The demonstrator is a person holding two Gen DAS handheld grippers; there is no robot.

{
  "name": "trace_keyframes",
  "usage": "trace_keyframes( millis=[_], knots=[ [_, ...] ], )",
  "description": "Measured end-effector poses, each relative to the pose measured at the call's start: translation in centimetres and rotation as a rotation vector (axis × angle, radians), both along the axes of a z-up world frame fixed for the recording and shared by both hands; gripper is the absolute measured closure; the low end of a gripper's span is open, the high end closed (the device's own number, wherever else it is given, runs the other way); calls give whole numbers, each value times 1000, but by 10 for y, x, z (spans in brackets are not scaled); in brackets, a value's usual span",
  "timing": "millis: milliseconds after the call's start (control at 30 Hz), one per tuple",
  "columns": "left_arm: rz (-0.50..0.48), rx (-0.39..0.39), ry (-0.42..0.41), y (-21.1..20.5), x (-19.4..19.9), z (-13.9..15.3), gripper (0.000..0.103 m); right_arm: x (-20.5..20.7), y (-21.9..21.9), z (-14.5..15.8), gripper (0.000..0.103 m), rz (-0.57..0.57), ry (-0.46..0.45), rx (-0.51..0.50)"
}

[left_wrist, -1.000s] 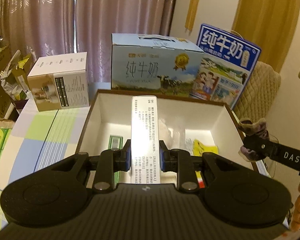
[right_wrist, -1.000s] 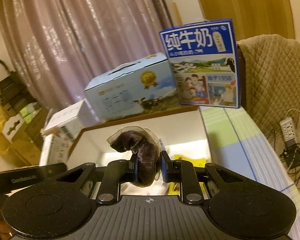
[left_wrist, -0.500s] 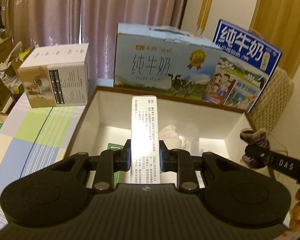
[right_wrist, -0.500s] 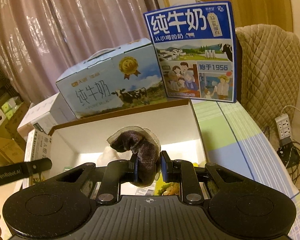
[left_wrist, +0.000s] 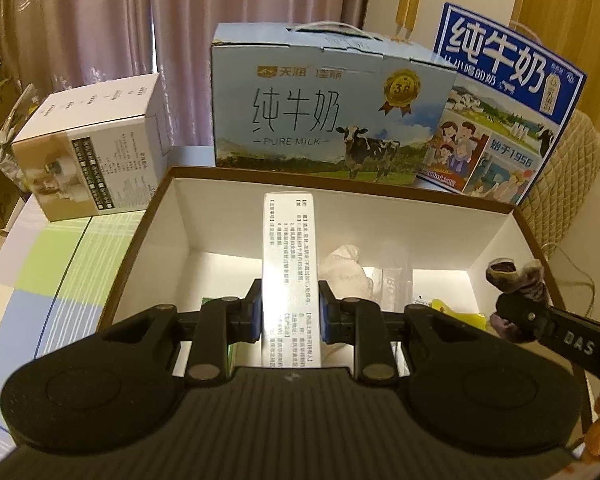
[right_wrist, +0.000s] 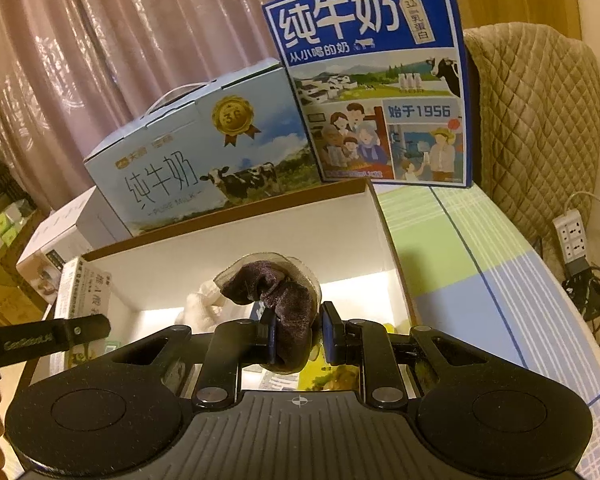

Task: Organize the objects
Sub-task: 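Lower and release the medicine box with the left tool while the right tool releases the scrunchie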

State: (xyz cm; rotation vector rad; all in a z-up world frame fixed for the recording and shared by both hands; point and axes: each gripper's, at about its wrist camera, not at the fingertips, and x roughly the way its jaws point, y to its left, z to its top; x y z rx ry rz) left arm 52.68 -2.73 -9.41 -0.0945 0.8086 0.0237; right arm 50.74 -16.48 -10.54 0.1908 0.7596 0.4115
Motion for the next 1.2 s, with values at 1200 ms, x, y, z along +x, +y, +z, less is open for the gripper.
trace_keyframes(
  millis=[1200],
  knots=[
    [-22,65,69,14,11,-14,56,1,-1,-3,84,12,8,8]
  ],
)
